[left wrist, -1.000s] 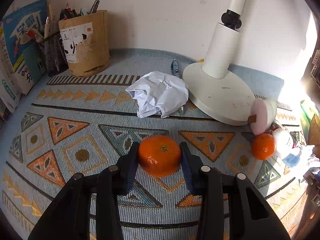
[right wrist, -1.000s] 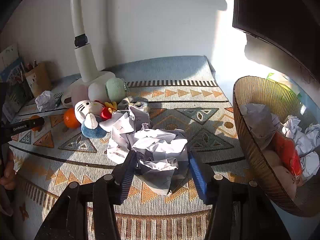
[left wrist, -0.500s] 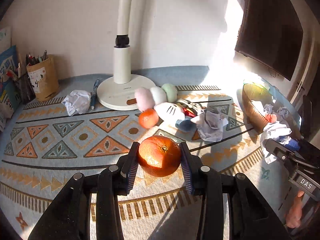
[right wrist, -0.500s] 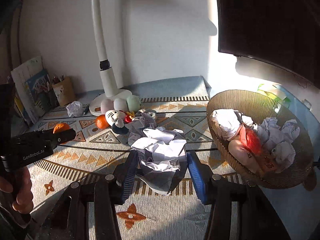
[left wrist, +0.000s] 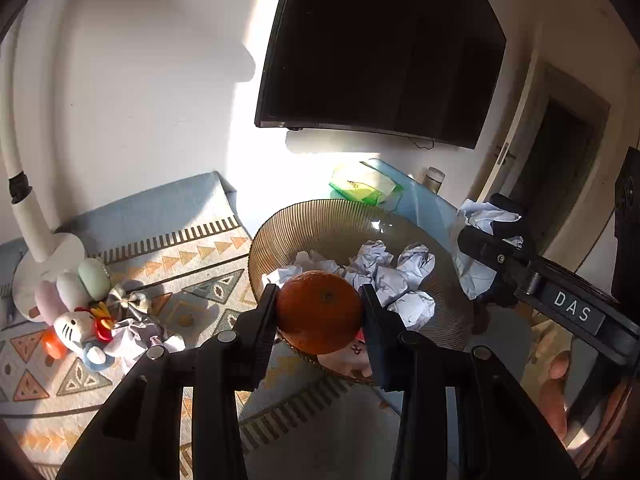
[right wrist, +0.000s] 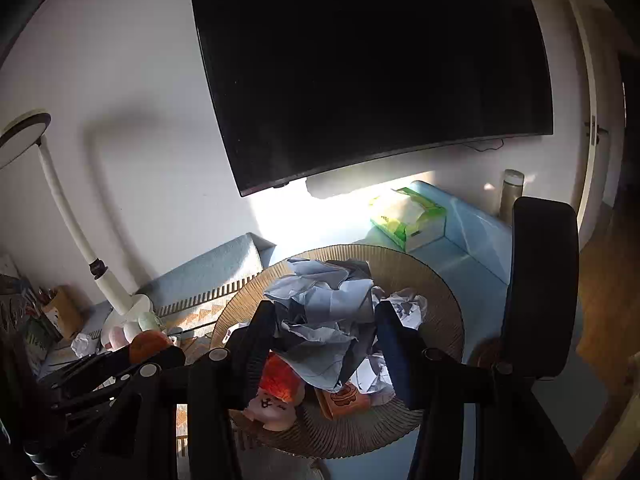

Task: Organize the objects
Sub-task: 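Carry the orange and paper into the amber bowl and open both tools, then move both tools back over the desk toward the Hello Kitty plush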

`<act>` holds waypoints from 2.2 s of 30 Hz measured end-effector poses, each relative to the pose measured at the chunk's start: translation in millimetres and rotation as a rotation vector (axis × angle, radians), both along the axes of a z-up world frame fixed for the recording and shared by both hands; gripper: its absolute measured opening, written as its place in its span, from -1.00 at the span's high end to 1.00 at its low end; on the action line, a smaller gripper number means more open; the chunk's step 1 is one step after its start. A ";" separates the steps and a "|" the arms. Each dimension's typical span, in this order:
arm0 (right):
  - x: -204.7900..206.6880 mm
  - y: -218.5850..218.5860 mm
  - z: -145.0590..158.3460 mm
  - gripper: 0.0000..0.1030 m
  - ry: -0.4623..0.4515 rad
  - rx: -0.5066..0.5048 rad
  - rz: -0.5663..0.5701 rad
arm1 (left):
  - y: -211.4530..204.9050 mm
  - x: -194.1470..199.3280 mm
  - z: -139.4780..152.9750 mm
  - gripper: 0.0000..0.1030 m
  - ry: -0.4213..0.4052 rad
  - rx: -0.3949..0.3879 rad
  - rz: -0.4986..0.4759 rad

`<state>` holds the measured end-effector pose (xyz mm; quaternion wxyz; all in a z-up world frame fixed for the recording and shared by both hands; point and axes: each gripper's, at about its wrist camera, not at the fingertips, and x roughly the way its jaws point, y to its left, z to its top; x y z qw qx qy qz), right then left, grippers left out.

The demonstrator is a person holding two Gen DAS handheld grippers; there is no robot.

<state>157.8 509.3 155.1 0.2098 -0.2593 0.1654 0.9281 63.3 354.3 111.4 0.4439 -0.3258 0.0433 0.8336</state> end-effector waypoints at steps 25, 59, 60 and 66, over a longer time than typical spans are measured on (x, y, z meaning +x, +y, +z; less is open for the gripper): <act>-22.6 -115.0 -5.3 -0.36 0.033 -0.018 0.279 | -144.9 8.5 18.0 -0.47 0.123 0.030 0.232; -96.5 -214.0 -119.5 -0.33 -0.153 0.124 0.429 | -244.6 -35.6 -94.0 -0.65 0.010 -0.133 0.634; -96.8 -213.0 -119.5 -0.33 -0.154 0.120 0.427 | -245.3 -36.0 -93.9 -0.65 0.008 -0.132 0.635; -104.8 -226.3 -113.6 -0.33 -0.185 0.151 0.482 | -244.8 -34.2 -90.6 -0.65 0.019 -0.129 0.625</act>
